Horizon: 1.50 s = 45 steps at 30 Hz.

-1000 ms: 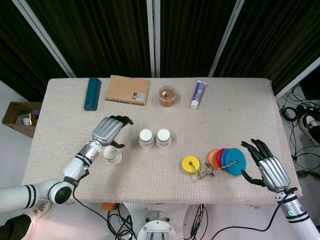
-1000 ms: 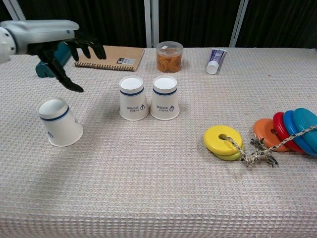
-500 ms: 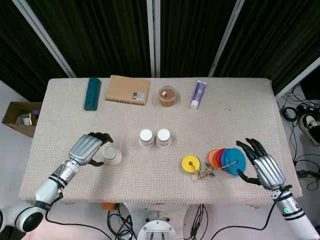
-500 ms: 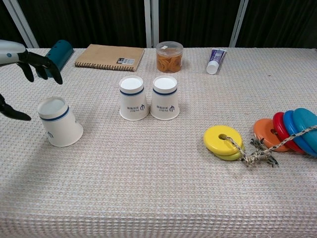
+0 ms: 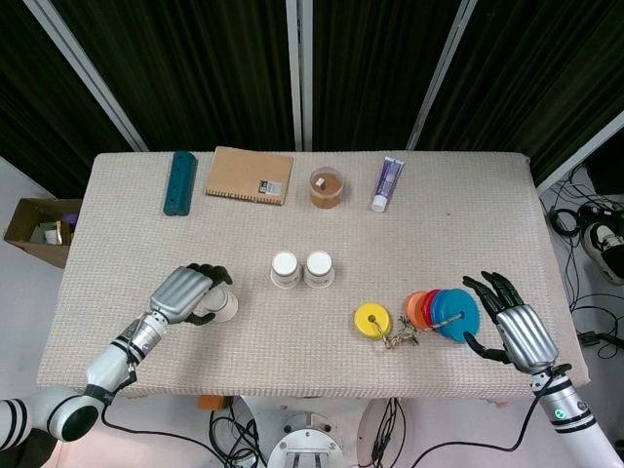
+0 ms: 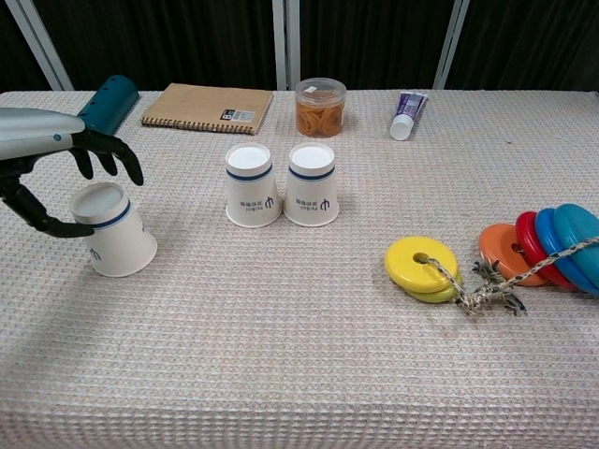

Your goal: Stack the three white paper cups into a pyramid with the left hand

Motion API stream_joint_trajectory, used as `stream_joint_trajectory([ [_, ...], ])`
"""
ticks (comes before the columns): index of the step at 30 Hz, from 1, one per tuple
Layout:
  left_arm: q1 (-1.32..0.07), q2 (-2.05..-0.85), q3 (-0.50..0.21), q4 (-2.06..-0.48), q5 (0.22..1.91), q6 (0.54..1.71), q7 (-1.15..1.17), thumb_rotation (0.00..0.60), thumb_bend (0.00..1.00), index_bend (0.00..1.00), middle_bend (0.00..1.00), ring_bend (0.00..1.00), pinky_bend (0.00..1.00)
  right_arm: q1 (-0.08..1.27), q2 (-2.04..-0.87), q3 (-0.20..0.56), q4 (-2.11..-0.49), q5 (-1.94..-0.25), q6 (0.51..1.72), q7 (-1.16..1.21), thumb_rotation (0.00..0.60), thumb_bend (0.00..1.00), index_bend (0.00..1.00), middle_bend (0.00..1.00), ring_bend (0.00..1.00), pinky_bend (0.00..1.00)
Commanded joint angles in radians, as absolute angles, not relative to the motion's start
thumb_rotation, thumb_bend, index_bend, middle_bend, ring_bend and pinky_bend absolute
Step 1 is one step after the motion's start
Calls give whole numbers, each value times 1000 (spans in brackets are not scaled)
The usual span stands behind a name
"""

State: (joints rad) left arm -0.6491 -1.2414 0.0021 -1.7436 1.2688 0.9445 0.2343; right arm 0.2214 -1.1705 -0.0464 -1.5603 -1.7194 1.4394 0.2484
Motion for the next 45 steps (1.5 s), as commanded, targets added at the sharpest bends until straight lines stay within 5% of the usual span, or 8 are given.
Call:
stream_joint_trajectory([
  [1,-650,-1253,0,-1732,1253,941,259,600,269,298,212,234,316,220,-1170,-47,-1561,-1719,1441,248,600,291,65,185,0,66],
  [6,-651,-1258,0,-1721,1232,931,283,600,319,349,241,245,316,218,-1171,-48,-1558,-1718,1443,251,600,291,65,185,0,66],
  [14,-651,-1255,-21,-1731,1237,943,273,600,325,473,424,397,335,217,-1172,-48,-1558,-1722,1447,251,600,291,65,185,0,65],
  [23,-700,-1192,-119,-1817,1278,963,232,600,313,467,410,398,331,219,-1174,-48,-1551,-1722,1445,260,600,291,65,185,0,65],
  [33,-914,-1213,-260,-1810,1081,775,294,600,311,437,381,372,320,206,-1168,-50,-1543,-1719,1464,277,600,291,65,185,0,65],
  [45,-1136,-1280,-261,-1746,796,679,418,600,296,418,377,367,311,196,-1164,-51,-1536,-1721,1479,289,600,290,64,185,0,65],
])
